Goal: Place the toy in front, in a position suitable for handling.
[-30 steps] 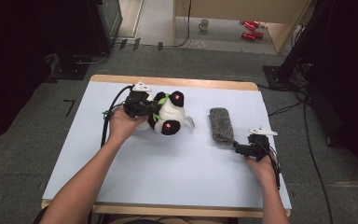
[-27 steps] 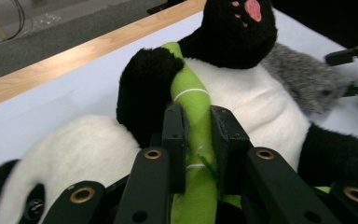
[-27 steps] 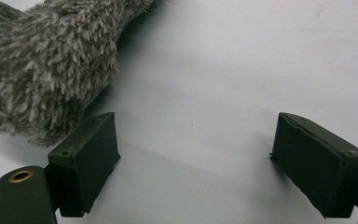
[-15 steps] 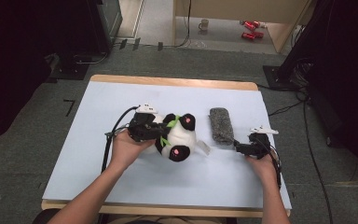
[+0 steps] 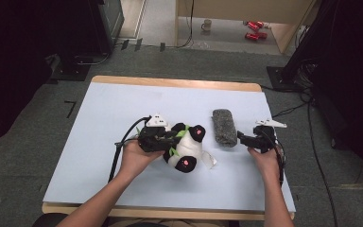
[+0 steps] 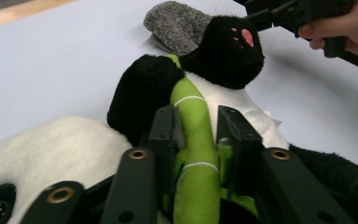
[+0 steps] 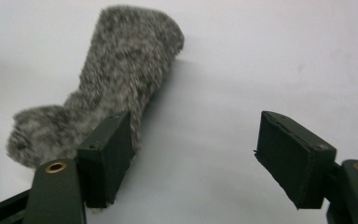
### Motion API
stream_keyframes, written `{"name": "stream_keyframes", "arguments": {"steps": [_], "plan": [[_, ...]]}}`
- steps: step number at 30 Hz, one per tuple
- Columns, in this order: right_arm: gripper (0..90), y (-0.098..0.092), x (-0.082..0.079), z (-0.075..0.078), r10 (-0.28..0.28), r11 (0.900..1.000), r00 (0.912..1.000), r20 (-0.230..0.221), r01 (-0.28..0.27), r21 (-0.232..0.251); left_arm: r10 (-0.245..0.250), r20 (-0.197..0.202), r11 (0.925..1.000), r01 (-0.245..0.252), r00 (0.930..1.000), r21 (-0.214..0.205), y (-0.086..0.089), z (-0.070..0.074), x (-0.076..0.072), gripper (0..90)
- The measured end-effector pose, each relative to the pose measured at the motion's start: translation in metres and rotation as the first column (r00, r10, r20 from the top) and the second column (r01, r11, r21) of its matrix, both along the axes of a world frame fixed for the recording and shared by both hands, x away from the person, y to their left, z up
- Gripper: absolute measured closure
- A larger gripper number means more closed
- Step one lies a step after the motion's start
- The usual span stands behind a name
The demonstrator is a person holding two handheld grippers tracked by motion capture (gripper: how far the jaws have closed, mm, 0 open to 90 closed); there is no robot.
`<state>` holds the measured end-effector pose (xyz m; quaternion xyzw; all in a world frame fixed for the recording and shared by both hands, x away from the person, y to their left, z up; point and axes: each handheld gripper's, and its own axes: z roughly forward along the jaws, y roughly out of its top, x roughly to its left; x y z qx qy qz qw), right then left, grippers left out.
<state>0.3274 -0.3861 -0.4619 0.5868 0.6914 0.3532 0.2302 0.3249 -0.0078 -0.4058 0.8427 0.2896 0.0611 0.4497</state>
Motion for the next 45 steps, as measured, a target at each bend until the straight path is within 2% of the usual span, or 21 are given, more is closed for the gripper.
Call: {"name": "stream_keyframes", "arguments": {"steps": [1, 3, 5, 6, 7, 9, 11, 12, 13, 16, 20, 25, 27, 33, 38, 41, 43, 45], "plan": [[27.6, 0.001, 0.001, 0.002, -0.001, 1.0, 1.0, 0.001, 0.001, 0.007, -0.002, 0.003, 1.0, 0.002, 1.0, -0.009, 0.001, 0.001, 0.0, 59.7], [29.5, 0.006, 0.003, 0.011, -0.011, 0.9991, 0.9997, 0.022, 0.011, 0.04, -0.008, 0.012, 0.9991, 0.009, 0.9999, -0.041, 0.002, 0.003, -0.001, 53.9], [31.5, 0.013, 0.005, 0.017, 0.0, 0.9993, 0.9991, 0.044, -0.002, 0.038, -0.014, 0.022, 0.9989, 0.015, 0.9997, -0.045, 0.003, 0.004, -0.001, 49.2], [33.7, 0.021, 0.008, 0.018, 0.023, 0.9992, 0.999, 0.039, -0.024, 0.031, -0.014, 0.015, 0.9983, 0.014, 0.9998, -0.057, 0.007, 0.005, -0.001, 47.2], [33.7, 0.021, 0.008, 0.018, 0.023, 0.9992, 0.999, 0.039, -0.024, 0.031, -0.014, 0.015, 0.9983, 0.014, 0.9998, -0.057, 0.007, 0.005, -0.001, 45.1], [33.4, 0.032, 0.015, 0.014, 0.045, 0.9988, 0.9987, 0.022, -0.045, 0.02, -0.017, -0.002, 0.9981, 0.017, 0.9999, -0.06, 0.011, 0.006, 0.0, 43.2], [33.2, 0.034, 0.018, 0.013, 0.047, 0.9986, 0.9988, 0.015, -0.048, 0.023, -0.009, 0.009, 0.9987, 0.009, 0.9999, -0.051, 0.015, 0.007, 0.0, 41.1], [33.3, 0.036, 0.02, 0.012, 0.043, 0.9988, 0.999, 0.007, -0.043, 0.021, -0.006, 0.008, 0.9987, 0.006, 1.0, -0.052, 0.02, 0.008, 0.0, 41.1], [33.3, 0.038, 0.024, 0.01, 0.041, 0.9991, 0.9991, -0.008, -0.041, 0.014, 0.012, 0.024, 0.9981, -0.01, 0.9996, -0.062, 0.027, 0.011, 0.0, 40.9], [33.3, 0.037, 0.027, 0.007, 0.046, 0.9989, 0.9986, -0.026, -0.046, 0.012, 0.022, 0.042, 0.997, -0.019, 0.9989, -0.075, 0.037, 0.014, 0.001, 39.6], [33.2, 0.035, 0.034, 0.001, 0.05, 0.998, 0.9976, -0.048, -0.048, 0.04, 0.048, 0.042, 0.9953, -0.044, 0.998, -0.086, 0.053, 0.017, 0.004, 36.7], [33.4, 0.035, 0.041, -0.008, 0.059, 0.9983, 0.9944, -0.088, -0.058, 0.007, 0.09, 0.054, 0.9931, -0.086, 0.9945, -0.08, 0.077, 0.016, 0.007, 35.2], [34.5, 0.033, 0.043, -0.01, 0.057, 0.9983, 0.9934, -0.099, -0.055, 0.017, 0.101, 0.049, 0.992, -0.097, 0.9937, -0.081, 0.083, 0.015, 0.008, 34.9], [38.2, 0.033, 0.049, -0.018, 0.08, 0.9956, 0.9878, -0.133, -0.073, 0.059, 0.111, 0.047, 0.9908, -0.107, 0.9927, -0.082, 0.098, 0.006, 0.009, 34.4], [43.4, 0.035, 0.054, -0.02, 0.102, 0.993, 0.9841, -0.145, -0.092, 0.074, 0.116, 0.01, 0.9905, -0.115, 0.9932, -0.076, 0.106, -0.011, 0.013, 35.1], [48.7, 0.035, 0.055, -0.021, 0.114, 0.9906, 0.9815, -0.154, -0.1, 0.093, 0.115, -0.016, 0.9891, -0.116, 0.9933, -0.091, 0.11, -0.02, 0.016, 35.3], [52.5, 0.037, 0.056, -0.021, 0.117, 0.9897, 0.9799, -0.162, -0.102, 0.101, 0.114, -0.021, 0.9865, -0.116, 0.9932, -0.115, 0.112, -0.025, 0.016, 34.9], [55.0, 0.038, 0.057, -0.021, 0.121, 0.989, 0.9788, -0.166, -0.104, 0.105, 0.116, -0.023, 0.9859, -0.118, 0.993, -0.119, 0.115, -0.028, 0.016, 35.3]]}}
